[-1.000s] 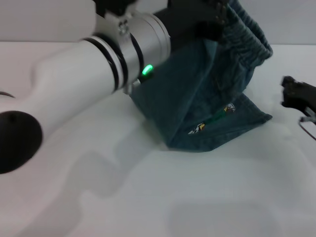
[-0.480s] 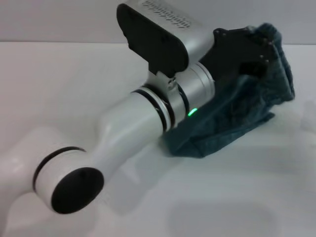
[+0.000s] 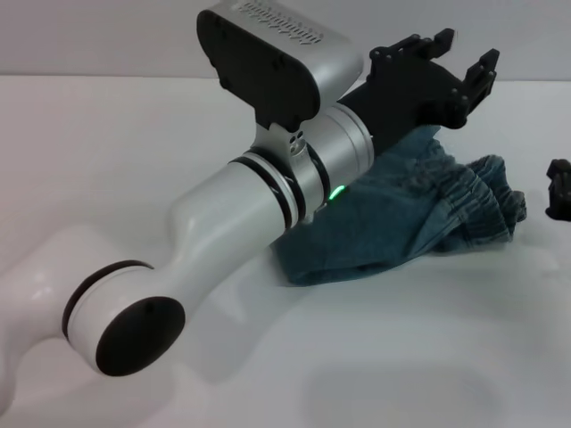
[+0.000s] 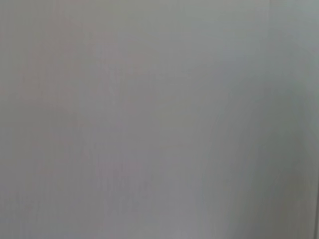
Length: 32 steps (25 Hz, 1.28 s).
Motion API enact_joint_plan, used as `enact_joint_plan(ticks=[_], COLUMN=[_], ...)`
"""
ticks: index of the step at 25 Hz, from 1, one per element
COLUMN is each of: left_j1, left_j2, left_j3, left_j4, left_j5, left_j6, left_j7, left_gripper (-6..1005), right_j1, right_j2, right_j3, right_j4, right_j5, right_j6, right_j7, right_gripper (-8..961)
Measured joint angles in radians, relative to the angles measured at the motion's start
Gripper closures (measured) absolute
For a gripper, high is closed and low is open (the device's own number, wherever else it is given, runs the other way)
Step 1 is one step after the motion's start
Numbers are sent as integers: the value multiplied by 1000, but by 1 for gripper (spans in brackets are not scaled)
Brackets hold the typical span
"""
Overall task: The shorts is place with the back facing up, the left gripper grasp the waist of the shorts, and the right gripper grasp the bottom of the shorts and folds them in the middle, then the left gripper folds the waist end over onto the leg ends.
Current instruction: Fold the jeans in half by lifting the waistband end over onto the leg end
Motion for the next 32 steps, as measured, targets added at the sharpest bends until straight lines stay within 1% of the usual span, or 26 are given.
enact_joint_plan(ticks=[2,4,7,9,10,11,14,15,17,20,21,22,25,29,32], left_j1=[17,57,140,180,220,220,266,272,286,299,302,301,294,292,291], left_j2=[4,6,6,6,7,7,9,9,9,9,9,8,7,6,4], left_j3=[0,0,0,-2,-6,-6,-7,-7,-7,-8,-9,-9,-9,-9,-9], left_j4=[-1,-4,-4,-2,3,3,16,21,33,43,45,49,55,59,67], left_j5=[4,25,73,81,82,82,83,83,81,77,77,77,77,76,75], left_j6=[4,18,60,87,116,116,139,140,141,144,146,150,152,151,154], left_j7=[8,26,38,34,27,27,29,28,24,19,17,16,15,14,14], left_gripper=[625,584,480,411,376,333,202,159,151,140,139,139,139,140,140], right_j1=[-9,-23,-45,-58,-63,-67,-62,-57,-45,-16,-3,16,23,25,11], right_j2=[-1,-1,2,3,4,4,5,5,6,4,2,3,9,8,9], right_j3=[-9,-12,-12,-12,-13,-14,-28,-33,-61,-131,-150,-174,-179,-181,-175], right_j4=[0,0,-4,-3,2,4,-4,-8,-12,-7,-4,3,8,2,-6], right_j5=[0,-8,-21,-21,-22,-24,-59,-70,-87,-116,-156,-240,-279,-259,-244], right_j6=[1,12,62,97,121,141,246,270,310,319,323,322,303,289,284], right_j7=[4,5,6,6,6,6,0,0,0,-6,-13,-23,-24,-19,-19], right_gripper=[953,953,953,953,953,953,953,953,953,953,953,953,954,954,954])
